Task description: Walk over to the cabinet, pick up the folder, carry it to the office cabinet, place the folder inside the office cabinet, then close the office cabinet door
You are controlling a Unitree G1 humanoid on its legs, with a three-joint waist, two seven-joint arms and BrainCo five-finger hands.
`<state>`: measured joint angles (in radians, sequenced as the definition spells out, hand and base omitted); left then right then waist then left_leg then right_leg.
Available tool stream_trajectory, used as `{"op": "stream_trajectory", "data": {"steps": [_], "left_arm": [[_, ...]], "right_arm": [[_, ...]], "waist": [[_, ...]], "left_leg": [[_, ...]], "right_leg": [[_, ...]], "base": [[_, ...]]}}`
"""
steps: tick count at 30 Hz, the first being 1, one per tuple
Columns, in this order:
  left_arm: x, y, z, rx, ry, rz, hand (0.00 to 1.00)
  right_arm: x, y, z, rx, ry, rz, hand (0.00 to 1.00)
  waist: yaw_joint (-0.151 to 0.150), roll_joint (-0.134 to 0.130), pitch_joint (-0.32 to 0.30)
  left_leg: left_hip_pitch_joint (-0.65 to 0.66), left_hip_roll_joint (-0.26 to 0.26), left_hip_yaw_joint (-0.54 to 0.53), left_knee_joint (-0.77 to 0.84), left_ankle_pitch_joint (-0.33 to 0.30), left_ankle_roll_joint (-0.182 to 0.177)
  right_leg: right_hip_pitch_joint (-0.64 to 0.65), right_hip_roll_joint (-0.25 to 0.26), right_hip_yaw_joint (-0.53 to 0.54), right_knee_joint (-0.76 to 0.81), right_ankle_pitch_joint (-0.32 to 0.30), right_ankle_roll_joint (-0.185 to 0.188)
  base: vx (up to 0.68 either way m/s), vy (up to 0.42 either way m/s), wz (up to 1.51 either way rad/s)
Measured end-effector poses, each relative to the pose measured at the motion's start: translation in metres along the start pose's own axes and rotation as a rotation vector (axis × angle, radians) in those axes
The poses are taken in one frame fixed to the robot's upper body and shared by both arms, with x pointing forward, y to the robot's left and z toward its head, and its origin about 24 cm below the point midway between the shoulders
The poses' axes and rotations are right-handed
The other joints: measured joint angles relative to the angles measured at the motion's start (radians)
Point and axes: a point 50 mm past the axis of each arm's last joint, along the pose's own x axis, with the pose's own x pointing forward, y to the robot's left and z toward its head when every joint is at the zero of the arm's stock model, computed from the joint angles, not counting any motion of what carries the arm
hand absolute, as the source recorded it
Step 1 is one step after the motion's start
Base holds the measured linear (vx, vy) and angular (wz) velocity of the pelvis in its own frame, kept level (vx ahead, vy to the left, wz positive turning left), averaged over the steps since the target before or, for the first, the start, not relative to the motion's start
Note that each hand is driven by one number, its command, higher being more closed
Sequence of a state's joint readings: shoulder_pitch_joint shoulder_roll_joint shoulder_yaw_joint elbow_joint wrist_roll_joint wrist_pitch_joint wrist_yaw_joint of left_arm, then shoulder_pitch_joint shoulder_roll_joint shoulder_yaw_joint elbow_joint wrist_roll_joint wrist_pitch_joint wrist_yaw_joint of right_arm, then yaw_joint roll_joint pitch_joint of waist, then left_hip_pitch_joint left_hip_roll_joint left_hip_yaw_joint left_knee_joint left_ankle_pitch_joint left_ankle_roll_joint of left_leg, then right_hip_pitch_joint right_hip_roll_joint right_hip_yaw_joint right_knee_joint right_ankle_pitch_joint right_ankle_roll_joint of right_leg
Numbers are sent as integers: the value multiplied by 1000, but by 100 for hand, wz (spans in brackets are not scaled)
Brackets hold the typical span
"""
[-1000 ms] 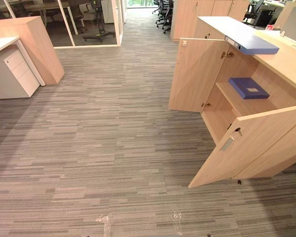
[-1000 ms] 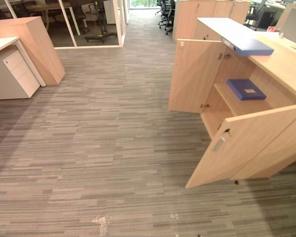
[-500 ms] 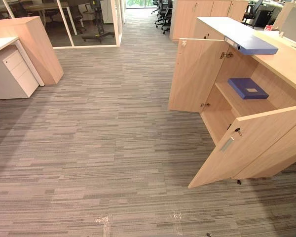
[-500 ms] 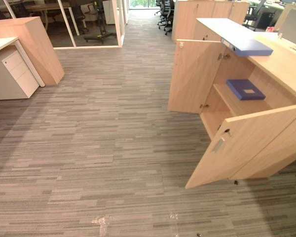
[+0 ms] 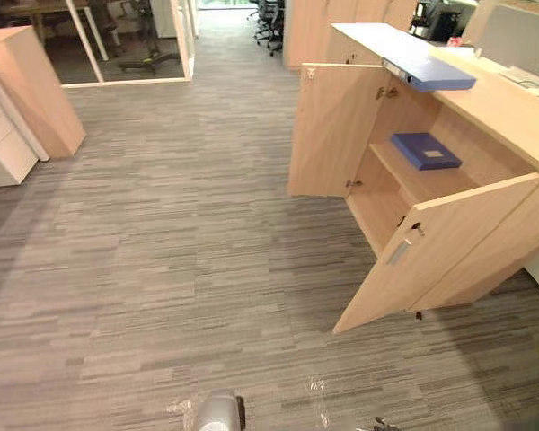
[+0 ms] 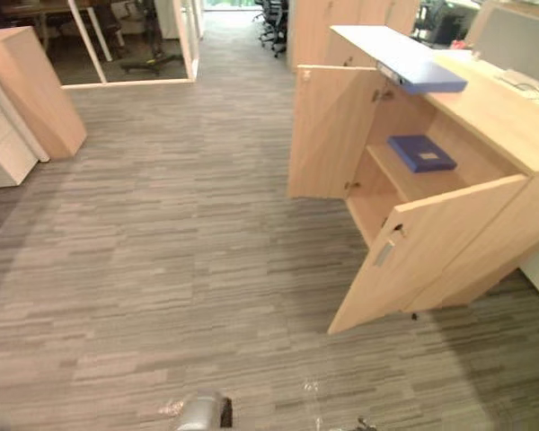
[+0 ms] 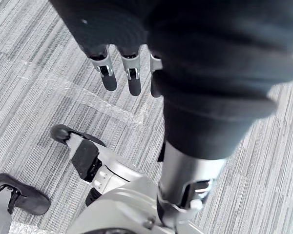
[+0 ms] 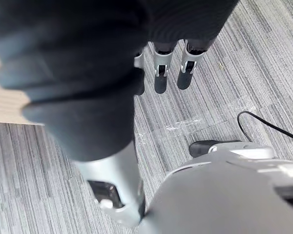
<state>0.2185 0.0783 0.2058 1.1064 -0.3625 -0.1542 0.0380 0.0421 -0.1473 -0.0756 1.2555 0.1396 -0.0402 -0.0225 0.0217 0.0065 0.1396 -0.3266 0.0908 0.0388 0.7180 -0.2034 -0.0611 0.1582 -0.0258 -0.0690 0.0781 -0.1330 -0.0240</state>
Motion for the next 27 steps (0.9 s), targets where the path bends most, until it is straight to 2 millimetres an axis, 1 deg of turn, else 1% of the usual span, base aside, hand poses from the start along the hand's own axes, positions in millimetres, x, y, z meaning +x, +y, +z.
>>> {"op": "stream_trajectory", "data": {"steps": [1, 2, 3, 4, 5, 6, 7, 8, 9, 10, 11, 12, 13, 14, 15, 16, 17, 18, 19, 20, 21, 22, 23, 24, 25, 26, 27], "left_arm": [[0, 0, 1, 12, -3, -2, 0], [1, 0, 2, 34, -3, -5, 0], [1, 1, 3, 59, -3, 1, 0], [1, 1, 3, 70, -6, 2, 0], [1, 1, 4, 94, -9, 5, 0], [2, 1, 7, 137, -15, -4, 0], [3, 1, 9, 170, -20, -11, 0], [3, 0, 9, 207, -19, -20, 0], [4, -2, 12, 240, -26, -28, 0], [4, -1, 13, 258, -30, -33, 0], [5, -6, 18, 297, -46, -61, 0], [5, -10, 23, 327, -67, -88, 0], [5, -11, 25, 333, -75, -95, 0], [5, -16, 26, 347, -87, -116, 0], [5, -20, 27, 366, -95, -133, 0], [5, -23, 28, 393, -101, -146, 0], [6, -26, 31, 413, -109, -156, 0], [7, -28, 35, 429, -114, -161, 0], [8, -31, 38, 433, -120, -164, 0], [9, -32, 40, 434, -124, -165, 0], [10, -35, 44, 435, -128, -169, 0], [10, -35, 45, 436, -127, -168, 0], [10, -35, 45, 433, -127, -166, 0], [10, -33, 44, 434, -121, -161, 0], [10, -32, 43, 434, -117, -159, 0], [10, -32, 41, 428, -109, -161, 0], [10, -33, 38, 418, -99, -164, 0]], "right_arm": [[0, 0, 1, -2, -2, 0, 0], [0, 0, 2, -23, -7, 4, 0], [0, 0, 4, -34, -10, 5, 0], [1, 0, 4, -34, -10, 5, 0], [1, -2, 4, -38, -7, 1, 0], [1, -2, 3, -44, -4, 2, 0], [0, 0, 2, -42, 5, 5, 0], [1, -2, 1, -29, 21, 3, 0], [2, 1, 9, -29, 4, 13, 0], [3, 2, 12, -29, -5, 19, 0], [3, 2, 18, -4, -17, 22, 0], [4, 2, 25, 12, -42, 9, 0], [4, -1, 29, 21, -61, 5, 0], [4, -1, 32, 28, -69, 9, 0], [4, 3, 34, 28, -76, 19, 0], [4, 9, 37, 30, -85, 31, 0], [4, 14, 39, 33, -92, 46, 0], [4, 19, 41, 49, -102, 59, 0], [4, 21, 45, 65, -119, 65, 0], [4, 21, 47, 70, -128, 67, 0], [4, 23, 49, 101, -136, 70, 0], [4, 25, 52, 116, -144, 77, 0], [4, 25, 53, 124, -144, 76, 0], [4, 26, 50, 134, -135, 75, 0], [4, 26, 48, 138, -129, 74, 0], [3, 24, 45, 146, -124, 70, 0], [3, 23, 43, 144, -119, 67, 0]], "waist": [[-1, 0, 0], [-2, 0, 1], [-5, 0, 0], [-5, 1, 0], [-6, 9, -2], [-9, 12, -5], [-4, 2, -14], [5, 0, -38], [8, -9, -53], [10, -10, -55], [7, -10, -55], [-2, -10, -55], [-7, -10, -56], [-10, -4, -57], [-8, 11, -56], [-9, 19, -44], [-10, 20, -27], [-18, 21, -4], [-27, 13, 1], [-28, 11, 6], [-31, 6, 17], [-32, 2, 18], [-31, 0, 18], [-31, -8, 11], [-32, -7, 6], [-36, -5, -5], [-38, 8, -11]], "left_leg": [[-5, 0, -7, -66, 3, -1], [-7, 0, -45, -204, 23, -20], [-6, 5, -88, -323, 53, -28], [-5, 11, -105, -368, 62, -37], [-3, 31, -113, -404, 69, -48], [-15, 24, -78, -356, 133, -59], [-28, 2, -58, -315, 141, -47], [-47, -26, -14, -247, 134, -25], [-30, -57, 37, -224, 96, 37], [-8, -77, 60, -231, 89, 48], [57, -120, 101, -270, 77, 90], [136, -168, 126, -328, 78, 123], [178, -189, 129, -364, 80, 135], [261, -212, 129, -434, 84, 147], [318, -215, 123, -475, 86, 151], [372, -215, 115, -512, 91, 159], [421, -213, 100, -537, 91, 159], [470, -212, 74, -559, 87, 165], [497, -210, 58, -577, 83, 172], [509, -211, 54, -585, 81, 174], [523, -211, 36, -606, 69, 182], [537, -212, 20, -609, 42, 186], [545, -212, 12, -607, 30, 182], [558, -213, -2, -598, 2, 176], [559, -212, -11, -583, -18, 173], [559, -190, -28, -535, -72, 162], [552, -171, -31, -504, -93, 144]], "right_leg": [[-1, -15, 3, 0, -5, 8], [-1, -41, 18, -1, -20, 31], [6, -69, 24, -1, -37, 59], [12, -81, 26, 0, -46, 73], [30, -102, 35, 0, -68, 106], [56, -143, 37, 4, -97, 136], [59, -178, 36, 9, -105, 142], [37, -224, 48, 57, -99, 146], [-15, -279, 46, 182, -87, 130], [-44, -309, 43, 254, -74, 112], [-102, -377, 13, 417, -33, 47], [-163, -464, -72, 626, 19, -47], [-182, -501, -132, 725, 43, -88], [-209, -527, -222, 854, 49, -100], [-214, -497, -263, 898, 23, -73], [-213, -448, -285, 906, -23, -40], [-215, -382, -293, 890, -70, -5], [-224, -297, -299, 836, -121, 16], [-261, -233, -312, 765, -152, 29], [-285, -211, -318, 727, -159, 30], [-329, -185, -350, 647, -156, 27], [-358, -180, -392, 564, -144, 19], [-363, -180, -412, 522, -135, 7], [-366, -181, -442, 449, -106, -32], [-365, -180, -450, 438, -85, -63], [-343, -166, -463, 433, -63, -91], [-331, -148, -474, 426, -70, -79]], "base": [[192, 234, -37], [243, 280, -30], [266, 304, -26], [309, 360, -19], [363, 428, -9], [395, 456, -14], [530, 574, -38], [464, 477, -69], [553, 583, -70], [462, 484, -56], [546, 548, -32], [457, 413, -23], [468, 353, -13], [377, 237, -14], [433, 242, -17], [296, 147, -10], [371, 127, 12], [323, 36, 34], [310, 1, 40], [209, -33, 40], [181, -33, 36], [187, -40, 35], [230, -66, 36], [220, -76, 30], [319, -116, 40], [395, -143, 30], [437, -145, 36]]}}
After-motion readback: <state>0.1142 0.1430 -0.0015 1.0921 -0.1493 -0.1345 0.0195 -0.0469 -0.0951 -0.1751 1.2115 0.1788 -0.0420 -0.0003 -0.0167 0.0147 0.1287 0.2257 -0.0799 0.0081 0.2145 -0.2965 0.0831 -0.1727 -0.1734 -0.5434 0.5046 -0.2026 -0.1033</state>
